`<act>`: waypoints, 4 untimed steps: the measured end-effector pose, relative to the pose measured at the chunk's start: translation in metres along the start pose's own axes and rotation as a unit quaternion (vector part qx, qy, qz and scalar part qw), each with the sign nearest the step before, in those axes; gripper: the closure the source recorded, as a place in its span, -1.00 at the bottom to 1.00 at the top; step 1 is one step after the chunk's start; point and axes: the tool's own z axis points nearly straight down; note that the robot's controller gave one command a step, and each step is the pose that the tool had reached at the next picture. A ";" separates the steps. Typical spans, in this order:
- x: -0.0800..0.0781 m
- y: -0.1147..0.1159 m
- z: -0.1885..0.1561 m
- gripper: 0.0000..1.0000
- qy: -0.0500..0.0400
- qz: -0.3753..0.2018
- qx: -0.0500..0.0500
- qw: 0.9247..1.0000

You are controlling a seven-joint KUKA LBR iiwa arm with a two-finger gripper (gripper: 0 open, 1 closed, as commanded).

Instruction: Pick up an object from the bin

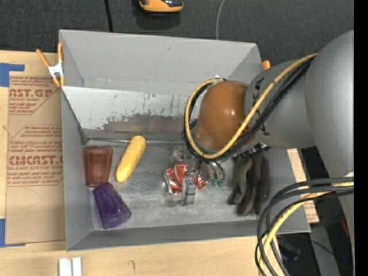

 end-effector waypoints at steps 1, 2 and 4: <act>-0.011 -0.029 -0.009 -1.00 -0.003 0.083 -0.001 0.997; 0.003 -0.030 0.024 -1.00 -0.001 0.049 0.000 0.999; -0.010 -0.020 0.022 1.00 -0.002 0.125 -0.001 0.992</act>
Offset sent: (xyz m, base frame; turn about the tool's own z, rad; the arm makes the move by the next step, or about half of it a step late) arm -0.0006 -0.0310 -0.0217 0.1008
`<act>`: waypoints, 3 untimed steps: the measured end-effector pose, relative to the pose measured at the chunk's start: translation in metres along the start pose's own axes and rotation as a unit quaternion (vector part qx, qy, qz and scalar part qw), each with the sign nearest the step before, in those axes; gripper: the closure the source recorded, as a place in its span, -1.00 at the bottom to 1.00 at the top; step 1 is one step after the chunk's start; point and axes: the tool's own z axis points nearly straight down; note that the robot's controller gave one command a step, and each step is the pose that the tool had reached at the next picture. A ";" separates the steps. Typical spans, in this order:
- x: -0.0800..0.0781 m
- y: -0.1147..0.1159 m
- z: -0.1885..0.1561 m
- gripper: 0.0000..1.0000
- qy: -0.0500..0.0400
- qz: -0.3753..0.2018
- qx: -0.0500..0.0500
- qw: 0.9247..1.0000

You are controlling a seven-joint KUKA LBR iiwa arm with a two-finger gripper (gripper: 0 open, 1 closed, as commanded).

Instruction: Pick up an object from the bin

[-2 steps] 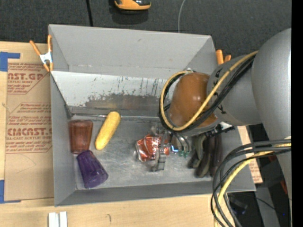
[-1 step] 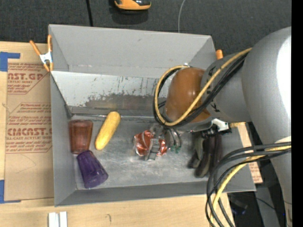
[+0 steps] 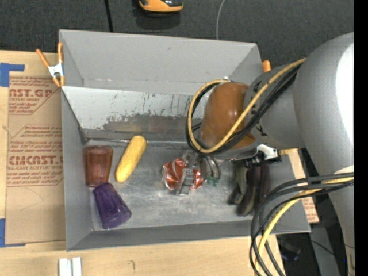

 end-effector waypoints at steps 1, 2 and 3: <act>0.000 0.000 -0.001 1.00 0.000 0.000 0.000 1.000; 0.001 0.000 -0.005 1.00 0.001 0.000 0.000 1.000; 0.001 0.000 -0.014 1.00 0.001 0.000 0.000 1.000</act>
Offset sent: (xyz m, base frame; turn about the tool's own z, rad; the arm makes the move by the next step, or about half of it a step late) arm -0.0001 0.0002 0.0243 0.0000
